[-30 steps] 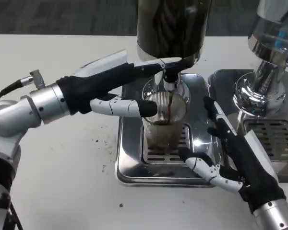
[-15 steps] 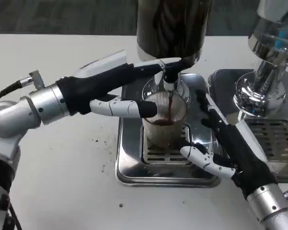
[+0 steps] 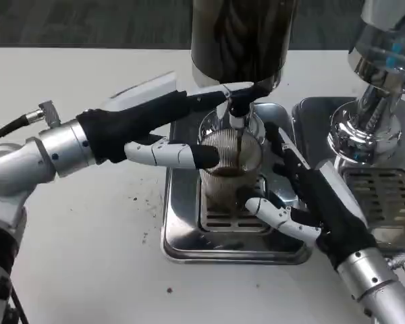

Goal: Grasp the cup under the faucet to collect the drink, then remove the cup.

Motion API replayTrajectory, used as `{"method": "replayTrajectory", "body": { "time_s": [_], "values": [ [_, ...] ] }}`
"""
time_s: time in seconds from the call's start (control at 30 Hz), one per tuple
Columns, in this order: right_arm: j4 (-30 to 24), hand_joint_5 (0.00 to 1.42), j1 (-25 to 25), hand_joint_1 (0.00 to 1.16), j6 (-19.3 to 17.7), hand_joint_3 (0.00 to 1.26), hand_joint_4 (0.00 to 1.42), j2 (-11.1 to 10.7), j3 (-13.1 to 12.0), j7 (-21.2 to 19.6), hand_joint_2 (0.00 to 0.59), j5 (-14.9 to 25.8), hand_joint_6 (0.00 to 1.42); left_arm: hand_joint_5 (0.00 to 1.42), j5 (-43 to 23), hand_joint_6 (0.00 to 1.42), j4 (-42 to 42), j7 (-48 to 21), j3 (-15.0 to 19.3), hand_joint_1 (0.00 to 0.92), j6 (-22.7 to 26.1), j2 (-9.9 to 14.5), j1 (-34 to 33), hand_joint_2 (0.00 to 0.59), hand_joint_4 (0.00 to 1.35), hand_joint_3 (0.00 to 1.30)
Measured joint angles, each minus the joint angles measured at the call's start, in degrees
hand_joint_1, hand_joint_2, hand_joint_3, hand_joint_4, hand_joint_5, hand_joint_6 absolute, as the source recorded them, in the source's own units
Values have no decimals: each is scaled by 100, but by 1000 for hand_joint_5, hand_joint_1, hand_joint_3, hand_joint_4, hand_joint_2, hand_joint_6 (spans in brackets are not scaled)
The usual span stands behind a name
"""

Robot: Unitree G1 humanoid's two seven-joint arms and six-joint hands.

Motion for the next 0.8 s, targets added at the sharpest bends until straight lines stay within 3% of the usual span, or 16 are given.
{"method": "replayTrajectory", "body": {
  "time_s": [0.8],
  "values": [
    [484,3,-406,526,-3,15,0,112,21,144,243,102,80,57,-55,0,-122,-3,-6,0,34,73,54,45,26,127]
  ]
}}
